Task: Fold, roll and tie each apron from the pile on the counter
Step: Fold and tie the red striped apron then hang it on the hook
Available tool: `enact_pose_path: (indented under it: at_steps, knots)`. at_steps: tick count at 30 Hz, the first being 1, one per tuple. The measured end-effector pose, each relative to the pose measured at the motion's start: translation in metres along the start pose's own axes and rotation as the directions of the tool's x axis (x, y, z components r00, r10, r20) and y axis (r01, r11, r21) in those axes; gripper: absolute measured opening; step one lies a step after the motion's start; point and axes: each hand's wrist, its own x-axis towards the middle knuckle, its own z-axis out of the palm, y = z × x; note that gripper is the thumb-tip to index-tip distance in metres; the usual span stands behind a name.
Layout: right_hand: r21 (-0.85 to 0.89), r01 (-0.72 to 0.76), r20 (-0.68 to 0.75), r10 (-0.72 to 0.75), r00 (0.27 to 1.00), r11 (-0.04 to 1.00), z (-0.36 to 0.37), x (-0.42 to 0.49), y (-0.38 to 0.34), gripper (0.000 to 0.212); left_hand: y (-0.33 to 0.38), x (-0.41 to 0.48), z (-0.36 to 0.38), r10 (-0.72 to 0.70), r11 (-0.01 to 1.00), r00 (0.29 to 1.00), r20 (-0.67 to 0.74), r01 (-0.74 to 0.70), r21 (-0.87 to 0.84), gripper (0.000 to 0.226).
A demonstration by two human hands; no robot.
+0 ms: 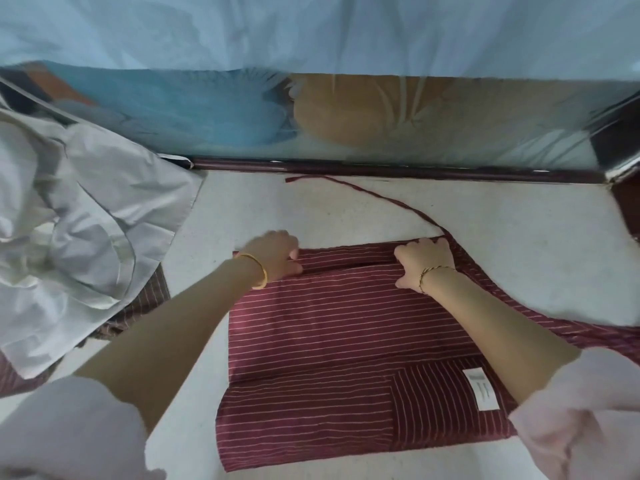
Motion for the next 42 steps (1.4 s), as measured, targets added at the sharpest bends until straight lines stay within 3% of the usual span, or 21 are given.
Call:
enact_pose_path:
  at_steps: [2,4,7,12,17,28,34,37,39,42]
  knots:
    - [-0.033,0.008,-0.009,-0.009,1.0,0.999,-0.001,0.0,0.005,0.016,0.021,0.001,0.016,0.081,0.995,0.987,0.141,-0.07,-0.077,0.041]
    - [-0.059,0.036,-0.009,-0.037,0.999,0.998,-0.002,-0.001,0.014,0.004,0.027,0.005,0.026,0.069,0.998,0.988,0.141,-0.07,0.0,0.047]
    - [0.012,0.119,0.033,-0.119,0.992,0.993,0.0,-0.001,0.029,0.026,0.024,0.006,0.028,0.054,0.986,0.977,0.207,-0.085,0.145,0.045]
    - [0.229,0.148,0.118,-0.178,0.977,0.962,0.002,0.006,0.05,0.021,0.005,0.007,0.008,0.033,0.999,0.938,0.344,-0.039,0.011,0.023]
    - [0.216,0.124,0.143,-0.157,0.977,0.969,0.0,0.019,0.06,0.029,-0.011,0.013,-0.002,-0.032,0.994,0.965,0.262,0.058,-0.093,0.016]
    - [0.234,0.087,0.055,-0.102,0.993,0.968,0.001,0.045,0.077,0.041,-0.036,0.018,-0.001,-0.092,0.994,0.967,0.238,0.102,-0.03,0.01]
    - [0.131,-0.066,0.021,0.064,0.998,0.989,0.002,0.05,0.068,0.051,-0.029,0.026,0.002,-0.221,0.967,0.967,0.123,0.2,0.159,0.015]
    - [0.192,-0.165,-0.181,0.2,0.963,0.967,0.01,0.043,0.055,0.049,-0.009,0.028,-0.002,-0.323,0.887,0.946,0.001,0.303,0.348,0.02]
    - [0.295,-0.219,-0.305,0.309,0.901,0.93,0.014,0.029,0.051,0.051,0.019,0.031,-0.004,-0.249,0.853,0.959,-0.132,0.282,0.44,0.032]
    - [0.424,-0.366,-0.273,0.502,0.82,0.829,0.026,-0.008,0.056,0.051,0.086,0.041,0.004,0.123,0.939,0.972,-0.198,-0.049,0.339,0.035]
